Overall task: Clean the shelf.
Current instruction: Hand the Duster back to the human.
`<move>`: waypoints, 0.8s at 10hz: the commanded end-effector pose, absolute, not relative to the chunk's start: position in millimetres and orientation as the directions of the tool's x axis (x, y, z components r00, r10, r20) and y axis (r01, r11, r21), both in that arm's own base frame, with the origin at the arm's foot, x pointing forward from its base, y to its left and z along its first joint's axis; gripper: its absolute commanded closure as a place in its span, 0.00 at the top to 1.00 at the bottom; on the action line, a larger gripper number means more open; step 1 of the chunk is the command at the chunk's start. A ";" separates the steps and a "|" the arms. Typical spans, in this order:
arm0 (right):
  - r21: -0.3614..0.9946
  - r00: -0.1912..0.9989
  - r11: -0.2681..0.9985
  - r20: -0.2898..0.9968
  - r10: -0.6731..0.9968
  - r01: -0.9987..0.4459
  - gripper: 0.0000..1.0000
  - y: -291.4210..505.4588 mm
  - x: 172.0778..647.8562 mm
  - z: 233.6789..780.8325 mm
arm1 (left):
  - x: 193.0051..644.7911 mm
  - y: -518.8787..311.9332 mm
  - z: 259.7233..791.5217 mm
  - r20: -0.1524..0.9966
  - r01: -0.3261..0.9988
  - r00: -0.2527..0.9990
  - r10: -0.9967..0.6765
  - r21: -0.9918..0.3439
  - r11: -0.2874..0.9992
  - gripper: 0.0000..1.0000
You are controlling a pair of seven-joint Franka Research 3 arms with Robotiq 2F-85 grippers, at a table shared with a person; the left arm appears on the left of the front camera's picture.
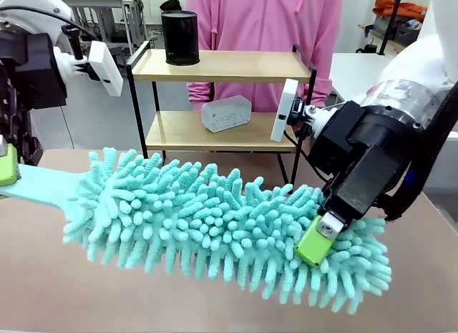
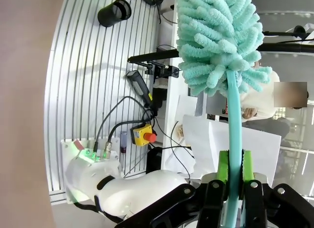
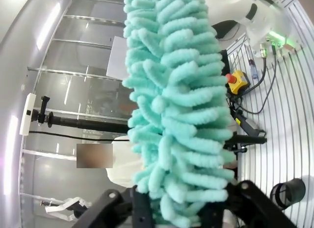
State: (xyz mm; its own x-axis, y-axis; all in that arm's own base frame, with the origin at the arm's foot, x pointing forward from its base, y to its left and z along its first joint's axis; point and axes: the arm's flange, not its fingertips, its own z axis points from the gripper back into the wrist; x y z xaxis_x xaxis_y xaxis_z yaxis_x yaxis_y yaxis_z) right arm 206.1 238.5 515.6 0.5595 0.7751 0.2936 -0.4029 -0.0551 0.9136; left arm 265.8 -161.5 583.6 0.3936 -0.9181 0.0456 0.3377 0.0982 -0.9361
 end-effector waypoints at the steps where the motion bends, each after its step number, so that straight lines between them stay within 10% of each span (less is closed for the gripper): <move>1: 0.912 0.541 -0.076 0.304 0.784 -0.403 0.04 237.9 210.9 517.9 | 270.2 -156.7 587.9 0.051 0.345 0.373 -0.926 -0.934 0.088 0.12; 7: 0.918 0.541 -0.066 0.287 0.790 -0.391 0.00 238.6 213.5 515.3 | 269.7 -159.5 585.5 0.031 0.342 0.357 -0.934 -0.934 0.100 0.12; 8: 0.918 0.541 -0.063 0.285 0.791 -0.392 0.00 238.2 213.4 515.0 | 268.5 -160.4 586.5 0.019 0.355 0.353 -0.935 -0.928 0.115 0.68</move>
